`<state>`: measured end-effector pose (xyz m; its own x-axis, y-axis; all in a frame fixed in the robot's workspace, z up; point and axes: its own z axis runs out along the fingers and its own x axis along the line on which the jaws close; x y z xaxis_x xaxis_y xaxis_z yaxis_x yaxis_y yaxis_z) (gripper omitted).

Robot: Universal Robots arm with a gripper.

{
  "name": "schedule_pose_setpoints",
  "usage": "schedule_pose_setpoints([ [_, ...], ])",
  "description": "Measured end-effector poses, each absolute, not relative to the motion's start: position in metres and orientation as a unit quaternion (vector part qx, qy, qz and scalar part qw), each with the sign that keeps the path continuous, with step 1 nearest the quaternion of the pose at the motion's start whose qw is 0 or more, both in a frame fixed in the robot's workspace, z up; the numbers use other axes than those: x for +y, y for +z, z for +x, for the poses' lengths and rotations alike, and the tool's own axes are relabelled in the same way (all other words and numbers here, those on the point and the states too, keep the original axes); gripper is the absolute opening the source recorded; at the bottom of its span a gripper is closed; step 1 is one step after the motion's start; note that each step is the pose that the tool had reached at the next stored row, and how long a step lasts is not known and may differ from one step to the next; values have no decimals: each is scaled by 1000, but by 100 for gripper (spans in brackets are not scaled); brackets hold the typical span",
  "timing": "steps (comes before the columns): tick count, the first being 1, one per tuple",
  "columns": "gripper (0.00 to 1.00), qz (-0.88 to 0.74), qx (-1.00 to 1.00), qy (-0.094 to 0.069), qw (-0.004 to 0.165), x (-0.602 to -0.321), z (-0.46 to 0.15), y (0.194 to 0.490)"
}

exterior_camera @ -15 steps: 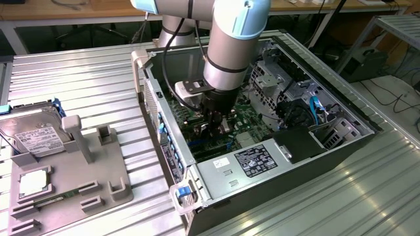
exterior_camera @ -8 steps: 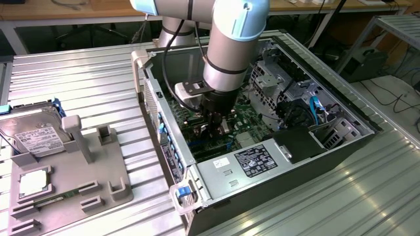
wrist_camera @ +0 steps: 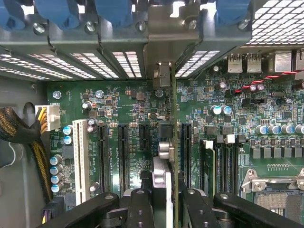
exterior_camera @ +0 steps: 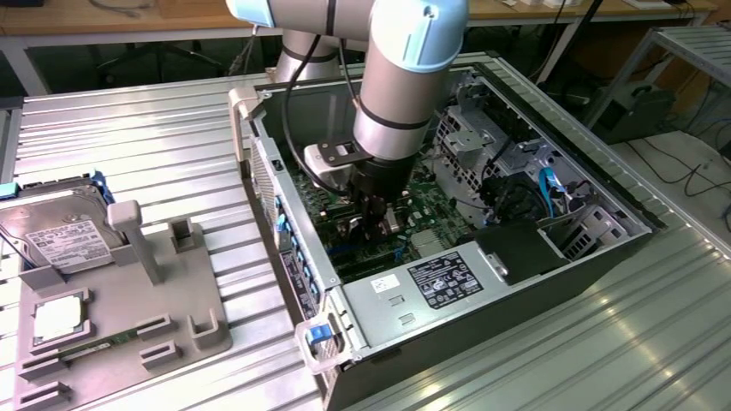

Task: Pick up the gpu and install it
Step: 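Insert the gpu into the slot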

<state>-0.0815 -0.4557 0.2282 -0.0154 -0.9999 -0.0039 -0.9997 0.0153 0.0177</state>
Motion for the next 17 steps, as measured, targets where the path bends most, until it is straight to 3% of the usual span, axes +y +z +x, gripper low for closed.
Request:
schedule_pose_setpoints([
  [17, 29, 702, -713, -8, 4, -456, -82, 226],
])
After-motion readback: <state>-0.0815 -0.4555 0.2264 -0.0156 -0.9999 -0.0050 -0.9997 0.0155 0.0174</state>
